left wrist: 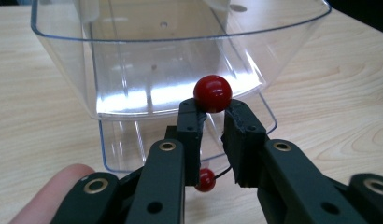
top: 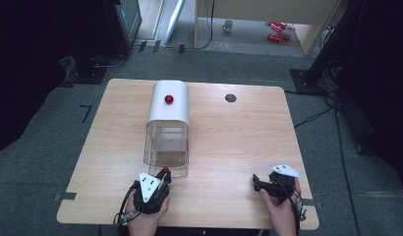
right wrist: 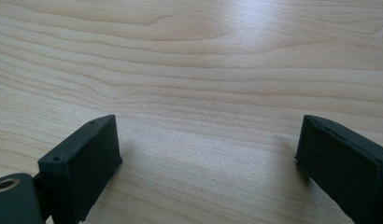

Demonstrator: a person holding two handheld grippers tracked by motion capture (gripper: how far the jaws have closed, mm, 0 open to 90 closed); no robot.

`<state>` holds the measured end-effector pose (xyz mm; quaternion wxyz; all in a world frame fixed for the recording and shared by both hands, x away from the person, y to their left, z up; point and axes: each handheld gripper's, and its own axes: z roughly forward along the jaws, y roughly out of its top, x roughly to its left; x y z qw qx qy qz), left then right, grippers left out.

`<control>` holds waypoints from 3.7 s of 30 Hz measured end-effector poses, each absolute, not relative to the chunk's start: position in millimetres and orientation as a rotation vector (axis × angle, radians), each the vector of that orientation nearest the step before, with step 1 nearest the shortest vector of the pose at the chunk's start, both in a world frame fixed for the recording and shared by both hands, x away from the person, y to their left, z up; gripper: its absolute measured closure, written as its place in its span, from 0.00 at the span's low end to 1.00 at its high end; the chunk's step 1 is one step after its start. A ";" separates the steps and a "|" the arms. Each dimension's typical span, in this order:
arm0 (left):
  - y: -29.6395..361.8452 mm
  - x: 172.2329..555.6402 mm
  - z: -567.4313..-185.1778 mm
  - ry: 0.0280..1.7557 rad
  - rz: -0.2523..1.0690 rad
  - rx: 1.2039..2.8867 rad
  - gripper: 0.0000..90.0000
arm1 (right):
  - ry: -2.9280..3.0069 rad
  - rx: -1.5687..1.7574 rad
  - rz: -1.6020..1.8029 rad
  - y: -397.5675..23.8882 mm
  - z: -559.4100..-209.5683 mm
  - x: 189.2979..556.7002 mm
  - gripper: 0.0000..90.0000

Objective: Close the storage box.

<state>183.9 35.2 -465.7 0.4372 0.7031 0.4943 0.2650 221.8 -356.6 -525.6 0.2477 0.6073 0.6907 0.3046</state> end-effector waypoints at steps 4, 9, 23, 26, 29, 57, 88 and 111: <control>34.4 182.6 -465.5 1.224 0.662 1.744 0.83 | 1.883 1.656 0.830 -356.6 -525.6 221.8 0.07; 34.0 180.5 -463.5 1.227 0.658 1.725 0.81 | 1.883 1.655 0.830 -356.7 -525.6 221.8 0.07; 34.2 180.9 -457.5 1.225 0.679 1.705 0.83 | 1.883 1.656 0.830 -356.7 -525.6 221.8 0.07; 33.6 182.4 -455.5 1.222 0.681 1.703 0.84 | 1.883 1.655 0.830 -356.6 -525.5 221.8 0.07; 34.7 184.6 -450.7 1.217 0.683 1.694 0.84 | 1.884 1.655 0.831 -356.6 -525.5 221.8 0.07; 31.1 233.0 -437.0 1.208 0.726 1.687 0.84 | 1.886 1.654 0.832 -356.5 -525.5 221.8 0.07; 34.2 258.7 -437.2 1.198 0.721 1.696 0.75 | 1.887 1.653 0.833 -356.4 -525.5 221.8 0.07; 134.1 212.5 -471.7 1.257 0.637 1.769 0.12 | 1.885 1.653 0.833 -356.0 -525.6 222.6 0.07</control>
